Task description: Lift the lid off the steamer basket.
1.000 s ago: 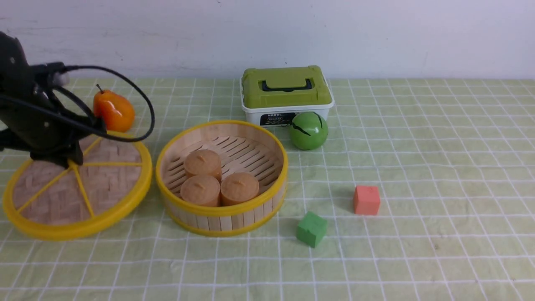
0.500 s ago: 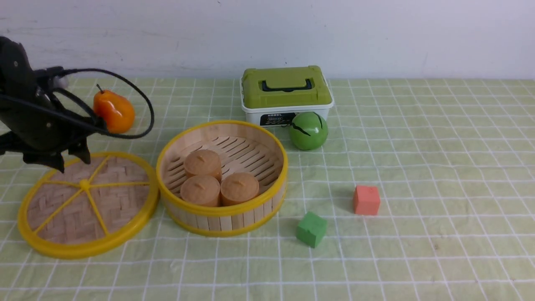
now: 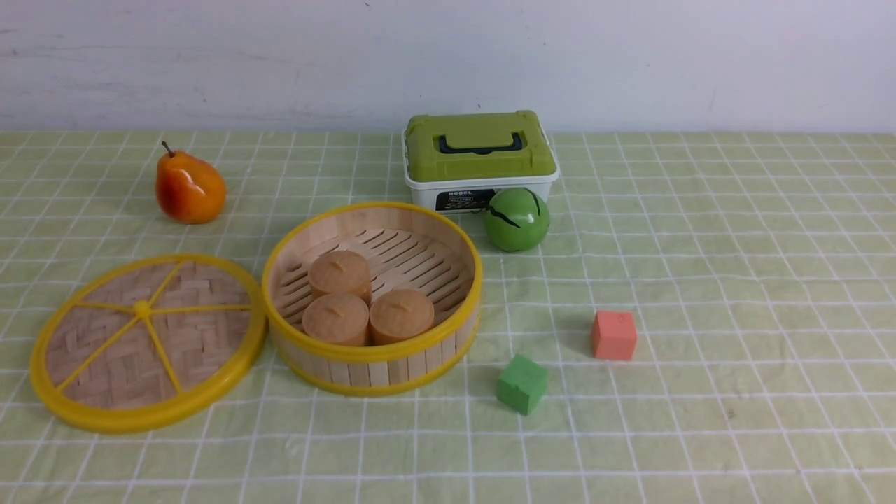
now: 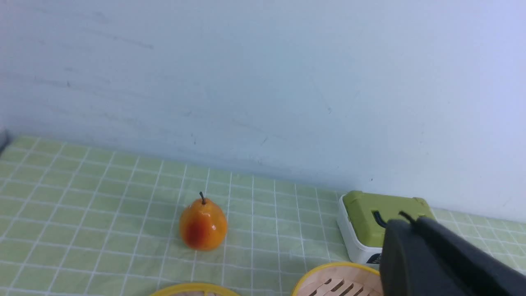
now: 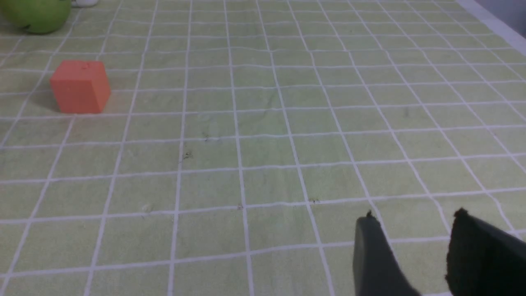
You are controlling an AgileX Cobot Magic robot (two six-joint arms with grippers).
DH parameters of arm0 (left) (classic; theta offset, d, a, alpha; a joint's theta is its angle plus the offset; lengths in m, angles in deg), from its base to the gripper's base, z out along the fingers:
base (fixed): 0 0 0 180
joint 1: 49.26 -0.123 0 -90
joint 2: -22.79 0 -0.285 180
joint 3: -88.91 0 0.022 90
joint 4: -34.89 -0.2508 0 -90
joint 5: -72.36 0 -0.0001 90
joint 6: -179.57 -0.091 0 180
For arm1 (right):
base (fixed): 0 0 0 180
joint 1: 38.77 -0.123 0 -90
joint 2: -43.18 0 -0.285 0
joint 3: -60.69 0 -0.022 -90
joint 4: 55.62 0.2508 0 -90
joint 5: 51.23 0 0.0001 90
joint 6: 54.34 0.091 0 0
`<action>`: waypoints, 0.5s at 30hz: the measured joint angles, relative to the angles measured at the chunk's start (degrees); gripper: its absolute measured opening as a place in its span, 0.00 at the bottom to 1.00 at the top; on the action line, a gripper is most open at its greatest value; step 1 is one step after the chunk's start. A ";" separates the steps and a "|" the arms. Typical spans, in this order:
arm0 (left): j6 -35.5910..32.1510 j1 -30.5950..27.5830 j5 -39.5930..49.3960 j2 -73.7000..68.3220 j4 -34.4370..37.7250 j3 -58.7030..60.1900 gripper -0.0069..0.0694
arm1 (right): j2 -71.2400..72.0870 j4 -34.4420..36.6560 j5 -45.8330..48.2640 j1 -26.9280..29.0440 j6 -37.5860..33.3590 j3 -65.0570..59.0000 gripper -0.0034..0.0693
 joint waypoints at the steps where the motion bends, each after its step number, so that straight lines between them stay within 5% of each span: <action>1: -1.48 0.00 -0.76 3.34 0.30 2.74 0.07 | 0.00 0.00 0.00 0.00 0.00 0.00 0.38; 15: -9.22 0.00 -5.09 32.62 5.50 44.68 0.07 | 0.00 0.00 0.00 0.00 0.00 0.00 0.38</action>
